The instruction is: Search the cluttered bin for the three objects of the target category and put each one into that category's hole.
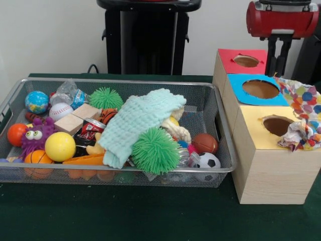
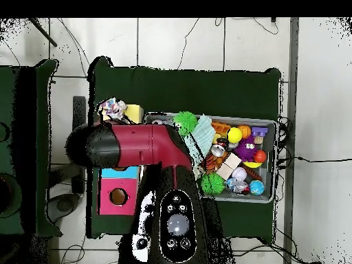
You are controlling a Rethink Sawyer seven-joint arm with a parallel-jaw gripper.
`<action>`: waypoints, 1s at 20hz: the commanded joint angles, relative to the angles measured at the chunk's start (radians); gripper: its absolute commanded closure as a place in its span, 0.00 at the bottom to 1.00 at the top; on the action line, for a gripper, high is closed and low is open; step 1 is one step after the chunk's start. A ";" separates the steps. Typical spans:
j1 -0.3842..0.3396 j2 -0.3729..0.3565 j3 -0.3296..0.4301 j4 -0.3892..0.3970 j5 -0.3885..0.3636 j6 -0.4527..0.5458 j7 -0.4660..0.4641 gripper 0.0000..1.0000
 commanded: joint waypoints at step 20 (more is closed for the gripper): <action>-0.004 -0.107 -0.064 0.242 0.025 0.035 0.165 1.00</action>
